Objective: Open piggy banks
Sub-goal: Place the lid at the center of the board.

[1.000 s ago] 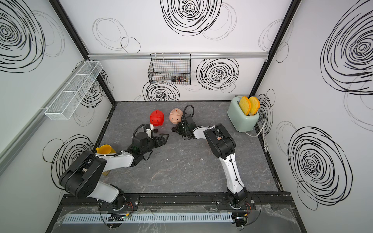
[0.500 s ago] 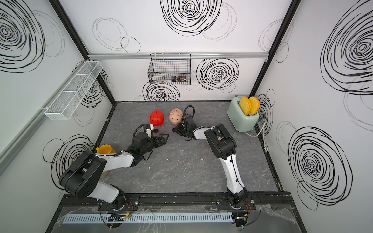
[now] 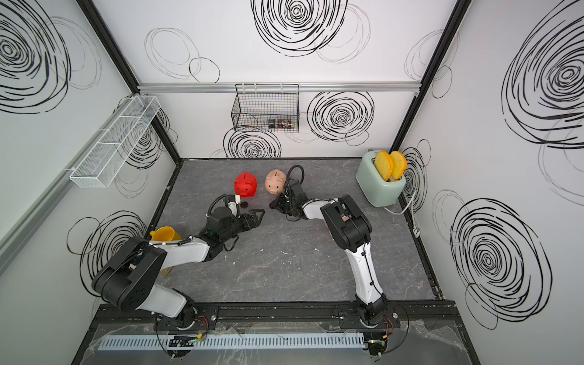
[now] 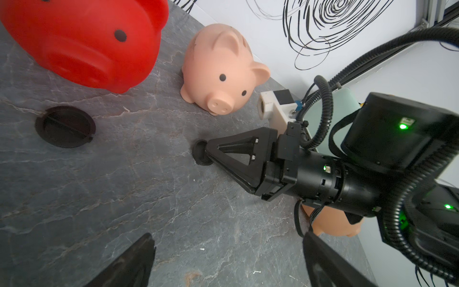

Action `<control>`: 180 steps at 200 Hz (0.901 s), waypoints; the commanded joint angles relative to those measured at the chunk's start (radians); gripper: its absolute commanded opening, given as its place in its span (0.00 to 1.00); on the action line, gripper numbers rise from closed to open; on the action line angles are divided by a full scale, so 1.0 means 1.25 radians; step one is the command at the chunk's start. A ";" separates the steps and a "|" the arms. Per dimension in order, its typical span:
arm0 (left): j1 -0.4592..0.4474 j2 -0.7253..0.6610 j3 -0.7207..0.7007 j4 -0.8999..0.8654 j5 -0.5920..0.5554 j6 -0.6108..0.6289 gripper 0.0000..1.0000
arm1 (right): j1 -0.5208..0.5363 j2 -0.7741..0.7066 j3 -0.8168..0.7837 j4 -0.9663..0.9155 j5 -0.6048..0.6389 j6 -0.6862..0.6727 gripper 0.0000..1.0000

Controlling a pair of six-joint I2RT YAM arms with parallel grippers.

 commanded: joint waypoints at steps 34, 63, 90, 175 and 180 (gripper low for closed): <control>0.003 -0.067 -0.026 0.031 -0.028 0.020 0.96 | -0.005 -0.164 -0.097 0.047 0.012 -0.035 0.19; -0.035 -0.085 -0.017 0.026 -0.042 0.048 0.96 | -0.008 -0.293 -0.167 -0.004 0.064 -0.095 0.21; -0.093 -0.080 0.015 0.008 -0.057 0.096 0.96 | -0.026 -0.407 -0.233 -0.087 0.117 -0.151 0.23; -0.260 0.048 0.151 -0.025 -0.003 0.167 0.96 | -0.260 -0.818 -0.476 -0.276 0.199 -0.304 0.46; -0.270 0.056 0.162 -0.029 -0.005 0.169 0.96 | -0.275 -0.840 -0.491 -0.268 0.205 -0.319 0.47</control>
